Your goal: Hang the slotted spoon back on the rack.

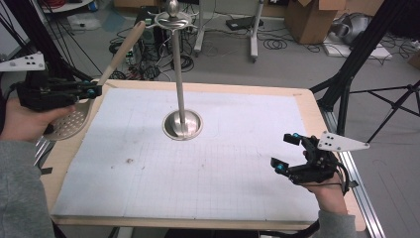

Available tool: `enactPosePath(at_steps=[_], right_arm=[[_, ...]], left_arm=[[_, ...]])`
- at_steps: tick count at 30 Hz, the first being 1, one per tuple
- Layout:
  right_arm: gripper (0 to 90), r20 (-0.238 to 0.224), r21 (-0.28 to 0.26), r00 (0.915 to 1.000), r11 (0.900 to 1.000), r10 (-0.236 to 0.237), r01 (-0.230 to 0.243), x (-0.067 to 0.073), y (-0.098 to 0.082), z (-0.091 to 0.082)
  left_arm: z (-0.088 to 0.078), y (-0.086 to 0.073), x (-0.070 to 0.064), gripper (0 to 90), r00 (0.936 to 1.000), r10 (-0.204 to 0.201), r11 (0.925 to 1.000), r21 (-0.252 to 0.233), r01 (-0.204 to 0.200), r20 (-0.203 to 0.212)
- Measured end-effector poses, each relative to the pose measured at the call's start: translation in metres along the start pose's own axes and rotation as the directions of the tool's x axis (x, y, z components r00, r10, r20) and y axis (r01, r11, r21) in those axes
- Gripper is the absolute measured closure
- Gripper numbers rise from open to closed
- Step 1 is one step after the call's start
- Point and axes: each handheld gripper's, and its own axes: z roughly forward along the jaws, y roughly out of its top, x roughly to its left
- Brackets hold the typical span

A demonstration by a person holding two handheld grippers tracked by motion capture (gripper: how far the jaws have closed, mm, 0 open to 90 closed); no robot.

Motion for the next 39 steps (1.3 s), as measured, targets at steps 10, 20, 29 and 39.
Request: enactPosePath(at_steps=[10,20,29,39], right_arm=[[4.3,0.002,-0.007,1.0000,1.000,0.005,-0.005,-0.001,0.000,-0.002],[4.3,0.002,-0.005,1.0000,1.000,0.005,-0.005,-0.001,0.000,-0.002],[4.3,0.003,-0.009,1.0000,1.000,0.004,-0.004,-0.002,0.000,-0.003],[4.3,0.005,-0.010,0.9999,1.000,0.009,-0.009,-0.002,-0.001,-0.003]], left_arm=[[0.006,0.001,0.001,77.8,0.9999,0.000,1.0000,0.004,0.000,0.014],[0.012,0.001,0.000,77.9,0.9998,-0.003,0.9999,0.010,0.003,0.020],[0.018,0.001,0.000,77.9,0.9997,-0.002,0.9998,0.019,0.001,0.024],[0.027,-0.001,-0.002,77.9,0.9999,0.003,0.9988,0.049,-0.003,0.011]])
